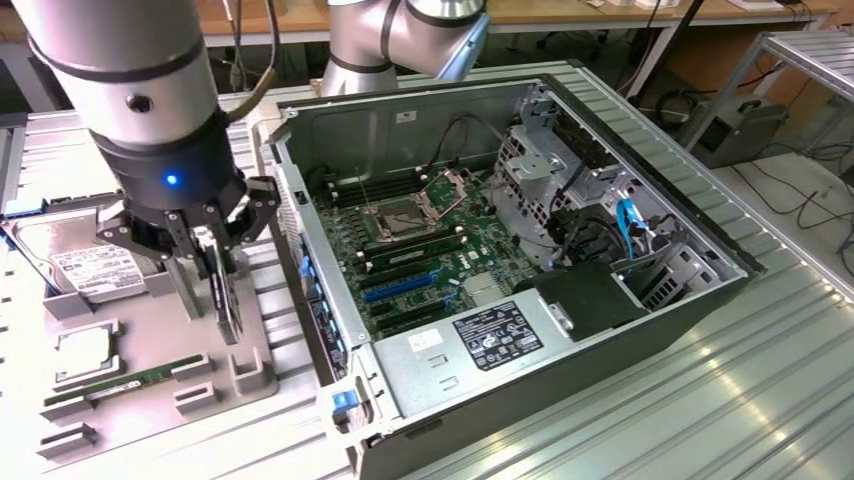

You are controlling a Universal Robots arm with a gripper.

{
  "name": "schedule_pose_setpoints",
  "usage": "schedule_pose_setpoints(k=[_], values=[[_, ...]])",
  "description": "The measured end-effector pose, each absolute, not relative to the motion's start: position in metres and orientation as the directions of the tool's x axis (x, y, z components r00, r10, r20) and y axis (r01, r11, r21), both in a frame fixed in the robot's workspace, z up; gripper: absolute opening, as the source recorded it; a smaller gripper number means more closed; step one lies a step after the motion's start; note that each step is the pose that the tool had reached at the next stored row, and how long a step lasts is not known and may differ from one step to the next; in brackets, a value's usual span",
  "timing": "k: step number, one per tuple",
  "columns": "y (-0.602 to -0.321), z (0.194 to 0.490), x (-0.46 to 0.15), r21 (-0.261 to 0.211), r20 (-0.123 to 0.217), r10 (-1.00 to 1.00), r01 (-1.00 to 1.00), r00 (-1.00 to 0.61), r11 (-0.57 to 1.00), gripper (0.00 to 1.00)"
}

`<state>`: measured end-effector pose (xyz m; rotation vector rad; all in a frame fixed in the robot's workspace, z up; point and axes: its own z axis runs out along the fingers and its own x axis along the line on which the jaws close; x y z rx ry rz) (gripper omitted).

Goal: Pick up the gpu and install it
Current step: 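Pick up the gpu and move the gpu toward the slot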

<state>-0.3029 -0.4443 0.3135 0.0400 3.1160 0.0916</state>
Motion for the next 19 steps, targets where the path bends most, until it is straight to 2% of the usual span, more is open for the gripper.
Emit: schedule_pose_setpoints(k=[19], values=[[-0.460,0.401,-0.299,0.059,-0.023,0.026,0.025,-0.999,0.998,0.26]])
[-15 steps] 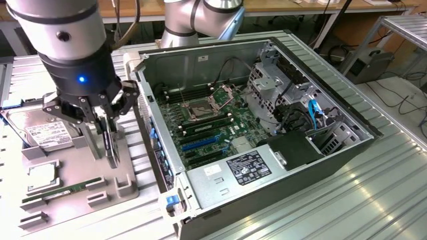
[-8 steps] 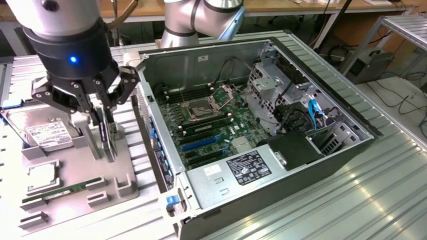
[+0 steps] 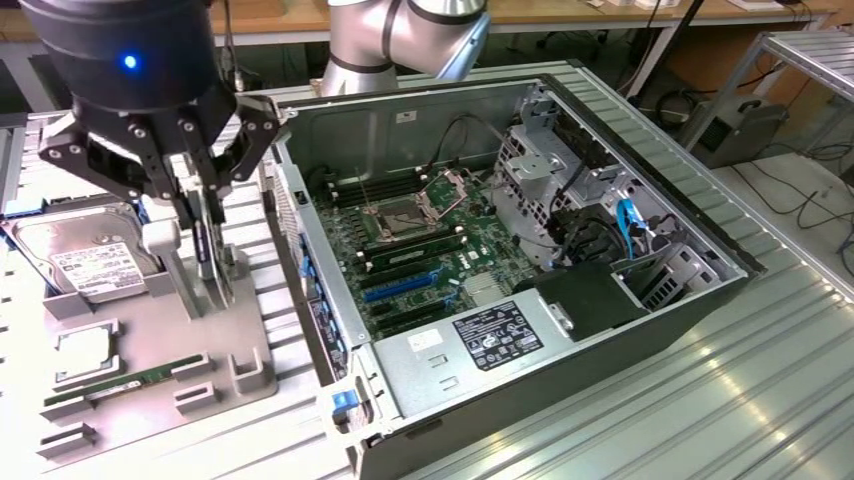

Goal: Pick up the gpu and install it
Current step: 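Pick up the gpu and move the gpu toward the slot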

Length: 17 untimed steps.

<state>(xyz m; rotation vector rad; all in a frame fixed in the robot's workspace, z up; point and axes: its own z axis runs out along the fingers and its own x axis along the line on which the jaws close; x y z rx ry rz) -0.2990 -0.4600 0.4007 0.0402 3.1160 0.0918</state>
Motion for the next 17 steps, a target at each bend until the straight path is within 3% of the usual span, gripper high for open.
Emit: schedule_pose_setpoints(k=[10,17], values=[[-0.472,0.456,-0.252,0.060,-0.012,0.026,0.026,-1.000,0.998,0.26],[-0.472,0.461,-0.207,0.065,-0.009,0.027,0.026,-1.000,0.998,0.26]])
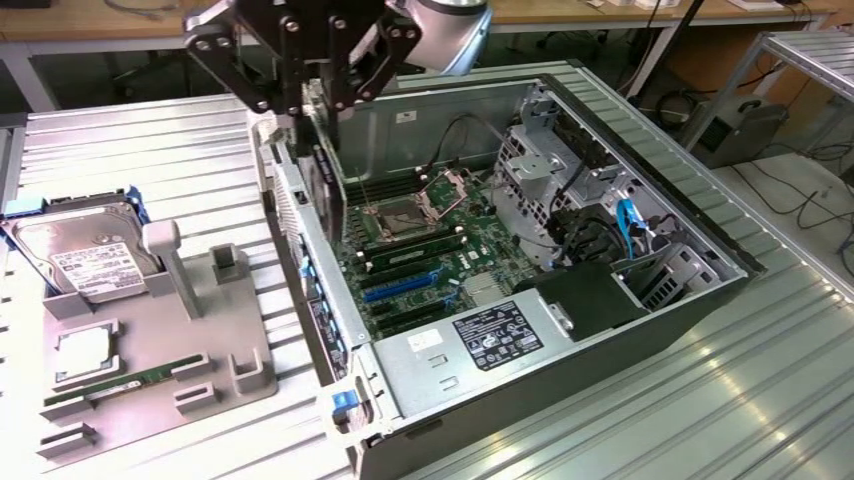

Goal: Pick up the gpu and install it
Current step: 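Pick up the gpu and move the gpu toward the slot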

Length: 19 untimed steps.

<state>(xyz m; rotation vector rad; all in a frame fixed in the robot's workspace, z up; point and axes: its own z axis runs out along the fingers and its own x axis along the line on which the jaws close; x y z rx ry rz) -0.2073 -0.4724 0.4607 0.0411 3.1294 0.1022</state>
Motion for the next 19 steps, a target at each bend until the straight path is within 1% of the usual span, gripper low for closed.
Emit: schedule_pose_setpoints(k=[4,19], values=[[-0.472,0.458,-0.186,0.066,-0.008,0.027,0.026,-1.000,0.998,0.26],[-0.463,0.426,-0.107,0.057,-0.004,0.027,0.026,-1.000,0.998,0.26]])
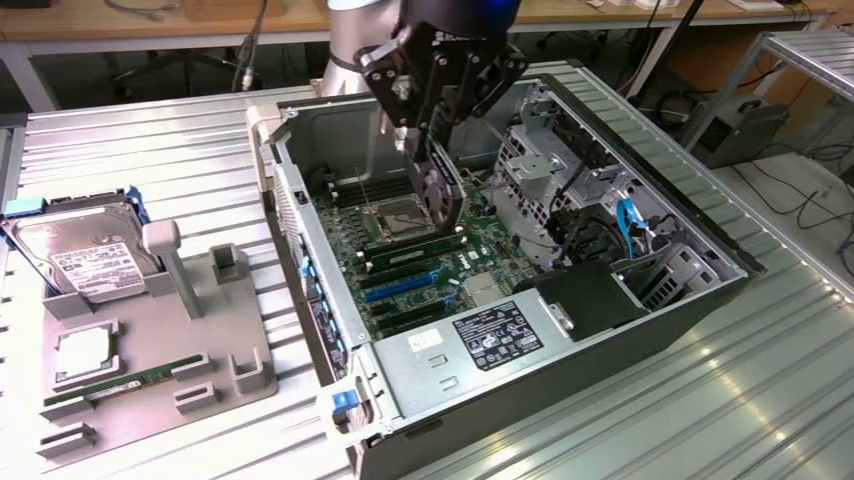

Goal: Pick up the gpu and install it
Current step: 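Pick up the gpu and move the gpu toward the slot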

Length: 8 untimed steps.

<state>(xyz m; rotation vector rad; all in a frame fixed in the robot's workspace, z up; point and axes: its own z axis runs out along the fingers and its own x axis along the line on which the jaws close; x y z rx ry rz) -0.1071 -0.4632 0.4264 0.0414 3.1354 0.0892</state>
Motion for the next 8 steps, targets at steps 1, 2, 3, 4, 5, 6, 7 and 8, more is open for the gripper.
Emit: schedule_pose_setpoints(k=[1,2,3,4,5,6,7,8], values=[[-0.462,0.425,-0.103,0.057,-0.004,0.026,0.026,-1.000,0.998,0.26],[-0.461,0.423,-0.098,0.057,-0.004,0.027,0.026,-1.000,0.998,0.26],[-0.461,0.421,-0.094,0.057,-0.003,0.026,0.026,-1.000,0.998,0.26],[-0.459,0.416,-0.082,0.057,-0.001,0.027,0.026,-1.000,0.998,0.26],[-0.458,0.413,-0.074,0.056,0.004,0.026,0.026,-1.000,0.998,0.26],[-0.458,0.412,-0.069,0.056,0.011,0.024,0.025,-1.000,0.998,0.26],[-0.458,0.411,-0.066,0.056,0.020,0.021,0.022,-1.000,0.998,0.26],[-0.458,0.410,-0.064,0.056,0.027,0.018,0.020,-0.999,0.998,0.26]])
